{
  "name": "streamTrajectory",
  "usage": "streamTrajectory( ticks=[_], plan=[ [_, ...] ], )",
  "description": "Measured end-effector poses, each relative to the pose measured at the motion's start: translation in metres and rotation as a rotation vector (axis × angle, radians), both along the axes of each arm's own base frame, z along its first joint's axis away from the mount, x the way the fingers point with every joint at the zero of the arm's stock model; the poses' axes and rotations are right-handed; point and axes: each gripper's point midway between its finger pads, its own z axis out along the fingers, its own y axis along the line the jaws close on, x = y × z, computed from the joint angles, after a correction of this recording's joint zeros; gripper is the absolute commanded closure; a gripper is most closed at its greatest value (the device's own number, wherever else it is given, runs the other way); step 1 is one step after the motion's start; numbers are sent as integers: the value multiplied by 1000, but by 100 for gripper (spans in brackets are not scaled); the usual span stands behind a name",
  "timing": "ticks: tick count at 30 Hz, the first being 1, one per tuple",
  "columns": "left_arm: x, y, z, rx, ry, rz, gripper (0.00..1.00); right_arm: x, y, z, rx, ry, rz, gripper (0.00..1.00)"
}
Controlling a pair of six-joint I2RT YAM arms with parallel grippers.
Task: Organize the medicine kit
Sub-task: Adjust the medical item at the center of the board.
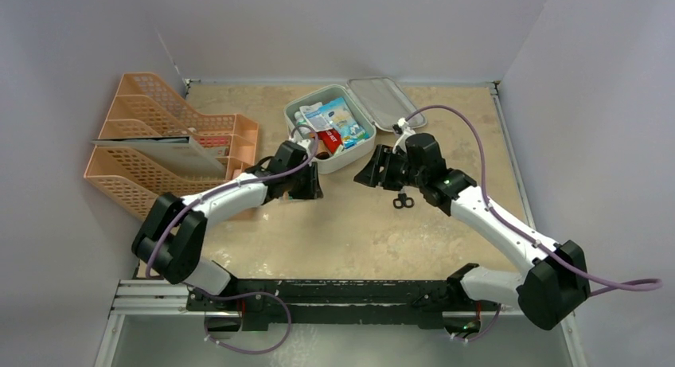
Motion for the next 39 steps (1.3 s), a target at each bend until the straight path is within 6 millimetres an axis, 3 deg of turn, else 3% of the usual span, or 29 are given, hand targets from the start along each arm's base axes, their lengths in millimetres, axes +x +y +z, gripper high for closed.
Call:
streamTrajectory(
  ticks=[3,6,12,16,22,27,31,39],
  plan=[
    [14,7,22,20,-70,17,71,-1,4,2,10,-10,12,39],
    [29,22,31,39,-109,57,70,-2,9,4,19,-24,24,38],
    [52,63,20,97,-100,154,71,-4,12,5,23,-30,36,37],
    [57,73,2,132,-58,162,72,-4,12,5,21,-33,38,37],
    [52,67,-23,139,15,124,75,-4,12,5,19,-34,40,36],
    [47,59,-26,97,38,96,76,-4,12,4,15,-34,41,36],
    [27,51,-35,40,65,96,77,-4,7,-1,-12,-23,23,36],
    [-11,1,-33,-85,90,15,77,-3,10,-12,-27,1,25,39]
  ],
)
